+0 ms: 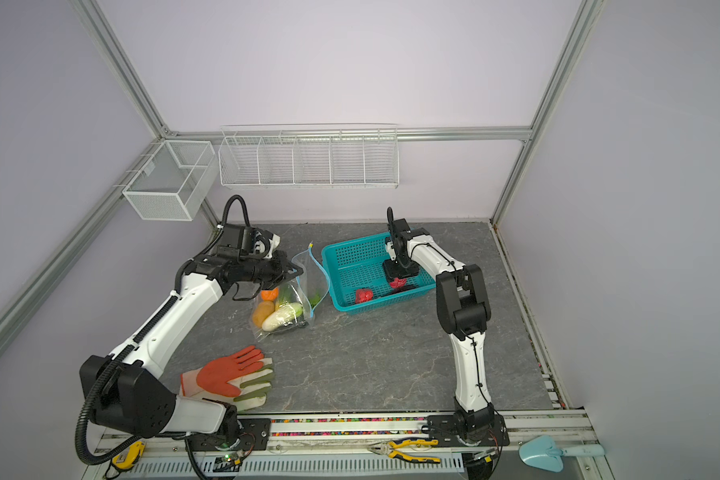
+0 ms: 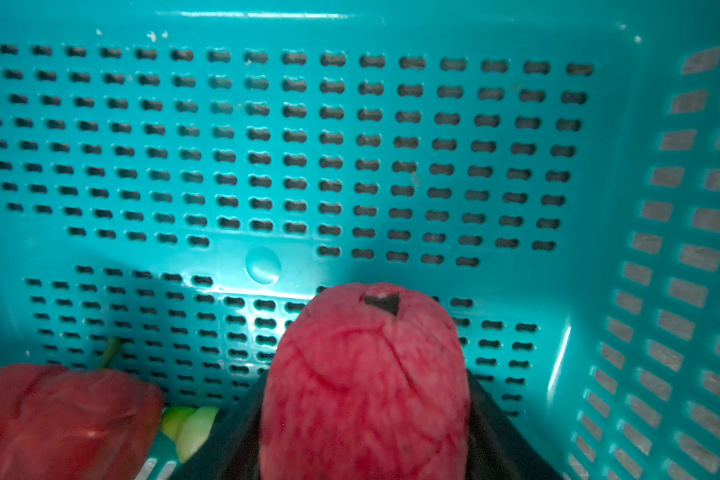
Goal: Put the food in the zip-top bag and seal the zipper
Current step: 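Lower the right gripper onto the red apple and close it, then carry the red apple with the right gripper to the bag mouth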
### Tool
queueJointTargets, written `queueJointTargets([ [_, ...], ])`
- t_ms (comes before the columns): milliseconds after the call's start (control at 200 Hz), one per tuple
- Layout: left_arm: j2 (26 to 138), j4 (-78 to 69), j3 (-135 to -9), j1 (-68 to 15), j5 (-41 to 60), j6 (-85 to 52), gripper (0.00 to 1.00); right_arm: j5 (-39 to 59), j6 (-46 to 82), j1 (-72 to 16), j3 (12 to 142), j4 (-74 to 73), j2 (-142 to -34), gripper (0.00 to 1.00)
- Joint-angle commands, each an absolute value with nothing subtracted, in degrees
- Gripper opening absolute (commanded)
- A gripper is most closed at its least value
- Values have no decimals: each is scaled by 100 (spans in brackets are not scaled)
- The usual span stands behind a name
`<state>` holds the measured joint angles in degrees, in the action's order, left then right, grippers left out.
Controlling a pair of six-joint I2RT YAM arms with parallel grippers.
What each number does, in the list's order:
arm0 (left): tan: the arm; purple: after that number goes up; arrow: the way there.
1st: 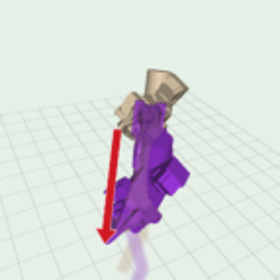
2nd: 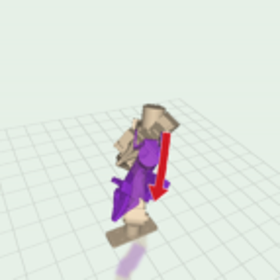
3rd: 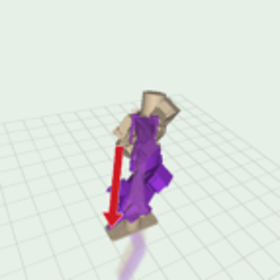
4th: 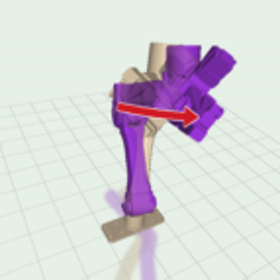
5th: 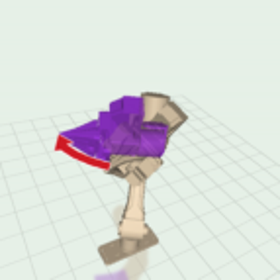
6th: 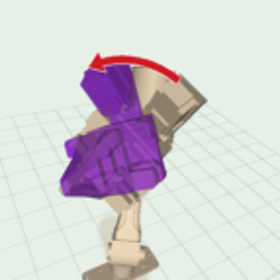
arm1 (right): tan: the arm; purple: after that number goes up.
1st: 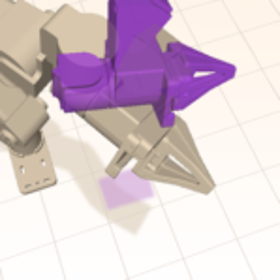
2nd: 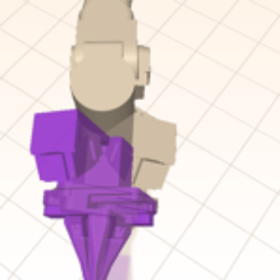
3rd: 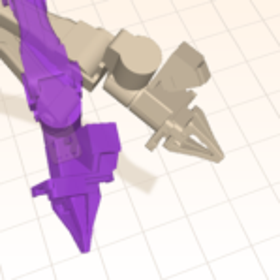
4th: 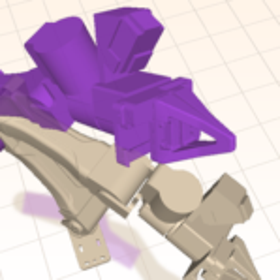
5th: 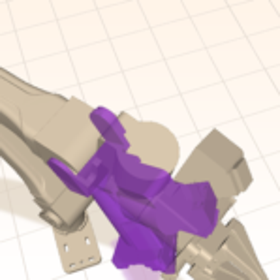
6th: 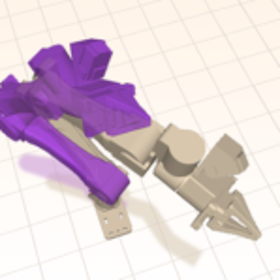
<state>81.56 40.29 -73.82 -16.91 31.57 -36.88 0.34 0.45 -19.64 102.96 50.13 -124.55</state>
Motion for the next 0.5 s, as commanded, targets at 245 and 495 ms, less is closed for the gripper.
queueJointTargets([
  [245,8266,3929,-7276,-1714,3204,-3712,0,818,289,-1974,9839,4419,-11503,61],
  [495,8349,3918,-7347,-1724,3186,-3728,0,1538,532,-2267,9423,3853,-10838,59],
])
